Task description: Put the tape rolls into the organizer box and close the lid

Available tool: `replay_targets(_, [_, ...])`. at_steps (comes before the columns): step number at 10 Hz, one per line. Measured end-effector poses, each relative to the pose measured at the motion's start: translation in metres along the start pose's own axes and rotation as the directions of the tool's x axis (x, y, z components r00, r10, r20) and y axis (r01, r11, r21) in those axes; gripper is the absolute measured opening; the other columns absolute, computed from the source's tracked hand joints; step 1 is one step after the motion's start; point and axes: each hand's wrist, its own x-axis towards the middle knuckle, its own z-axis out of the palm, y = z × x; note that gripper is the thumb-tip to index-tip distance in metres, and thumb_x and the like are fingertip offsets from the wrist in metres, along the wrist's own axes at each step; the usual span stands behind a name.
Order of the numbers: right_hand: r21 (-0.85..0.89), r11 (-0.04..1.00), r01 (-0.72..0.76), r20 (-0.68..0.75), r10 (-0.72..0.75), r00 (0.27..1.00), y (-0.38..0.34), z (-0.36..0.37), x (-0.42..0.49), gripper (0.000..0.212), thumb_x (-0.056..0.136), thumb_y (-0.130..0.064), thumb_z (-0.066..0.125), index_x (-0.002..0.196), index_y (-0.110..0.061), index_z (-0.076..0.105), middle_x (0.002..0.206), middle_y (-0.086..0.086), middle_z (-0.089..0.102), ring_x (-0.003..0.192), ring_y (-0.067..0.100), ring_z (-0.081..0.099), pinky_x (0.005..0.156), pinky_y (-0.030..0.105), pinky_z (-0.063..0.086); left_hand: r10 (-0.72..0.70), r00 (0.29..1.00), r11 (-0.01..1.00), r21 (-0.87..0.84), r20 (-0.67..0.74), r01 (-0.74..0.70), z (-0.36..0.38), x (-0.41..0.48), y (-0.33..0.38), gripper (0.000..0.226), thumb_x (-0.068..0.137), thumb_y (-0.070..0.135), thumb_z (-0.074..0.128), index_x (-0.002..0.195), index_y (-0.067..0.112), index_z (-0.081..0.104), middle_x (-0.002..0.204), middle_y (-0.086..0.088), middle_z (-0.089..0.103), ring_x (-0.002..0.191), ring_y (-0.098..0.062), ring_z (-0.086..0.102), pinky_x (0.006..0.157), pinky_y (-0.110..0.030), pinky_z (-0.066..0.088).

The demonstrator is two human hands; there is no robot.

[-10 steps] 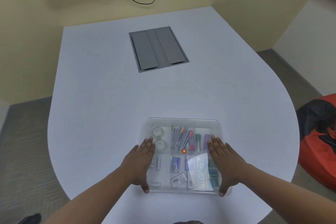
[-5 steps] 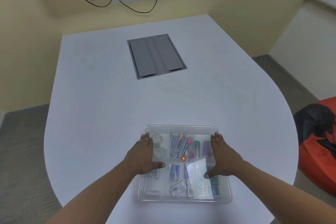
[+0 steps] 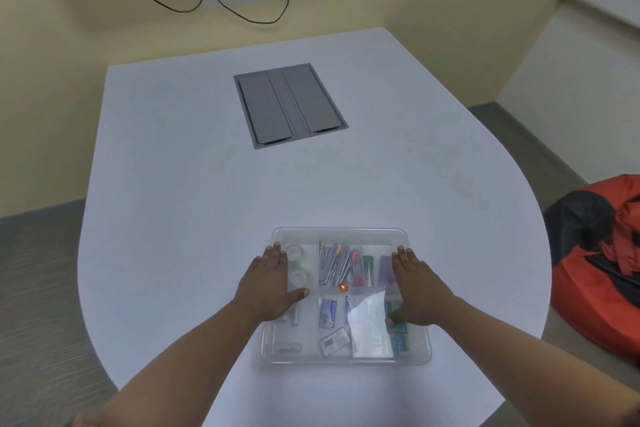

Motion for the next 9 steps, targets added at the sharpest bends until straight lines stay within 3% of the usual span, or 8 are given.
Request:
replay_targets(1, [0.107,0.994,0.023,-0.078,-0.015,0.997,-0.011,0.013,-0.014,0.116,0.079,-0.056,0.068,0.152,-0.006,-0.007,0.162,0.011,-0.011,0.150,0.025,-0.006,0.121,0.034,0.004,0.135,0.989,0.989,-0.046,-0.065,-0.138,0.016,-0.013,0.012,0.098,0.087,0.066,0.044,0.151,0.006,0.001,0.161,-0.013,-0.008,0.148,-0.025,-0.006,0.119,-0.036,-0.001])
replay_targets(2, [0.200,0.980,0.015,-0.135,0.013,0.991,-0.024,0.032,-0.032,0.107,0.083,-0.062,0.060,0.154,-0.012,-0.002,0.163,0.005,-0.009,0.150,0.022,-0.006,0.120,0.032,0.003,0.222,0.968,0.968,-0.090,-0.120,-0.233,0.039,-0.034,0.026,0.096,0.086,0.068,0.040,0.151,0.011,-0.001,0.160,-0.007,-0.014,0.147,-0.020,-0.011,0.120,-0.034,-0.003])
replay_targets(4, [0.144,0.990,0.010,-0.139,0.011,0.990,-0.040,0.065,-0.055,0.097,0.089,-0.070,0.038,0.153,-0.014,-0.009,0.162,0.002,-0.015,0.147,0.017,-0.018,0.120,0.032,-0.001,0.171,0.985,0.981,-0.082,-0.035,-0.174,0.074,-0.061,0.028,0.099,0.085,0.074,0.025,0.145,0.011,-0.022,0.152,-0.008,-0.034,0.140,-0.022,-0.032,0.116,-0.036,-0.017])
replay_targets(5, [0.103,0.995,0.001,-0.133,0.013,0.991,-0.041,0.069,-0.058,0.097,0.089,-0.072,0.032,0.151,-0.014,-0.014,0.161,0.001,-0.018,0.147,0.017,-0.019,0.119,0.032,-0.002,0.199,0.980,0.978,-0.053,-0.025,-0.201,0.077,-0.062,0.022,0.098,0.085,0.075,0.021,0.145,0.011,-0.023,0.153,-0.007,-0.034,0.140,-0.021,-0.033,0.116,-0.036,-0.016])
replay_targets(7, [0.134,0.991,-0.010,-0.147,0.030,0.989,-0.048,0.070,-0.064,0.094,0.090,-0.069,0.034,0.153,-0.014,-0.009,0.162,0.001,-0.014,0.148,0.018,-0.015,0.120,0.032,-0.001,0.203,0.978,0.978,-0.031,-0.049,-0.205,0.068,-0.060,0.018,0.096,0.088,0.071,0.027,0.148,0.011,-0.017,0.155,-0.007,-0.027,0.139,-0.018,-0.030,0.116,-0.033,-0.014])
replay_targets(9, [0.088,0.994,0.066,-0.228,-0.045,0.973,-0.039,0.051,-0.065,0.092,0.091,-0.068,0.033,0.153,-0.014,-0.009,0.159,0.000,-0.017,0.149,0.017,-0.014,0.119,0.029,-0.006,0.127,0.981,0.992,0.008,-0.148,-0.127,0.048,-0.062,0.033,0.095,0.087,0.072,0.022,0.145,0.011,-0.022,0.156,-0.008,-0.026,0.139,-0.019,-0.031,0.116,-0.031,-0.014])
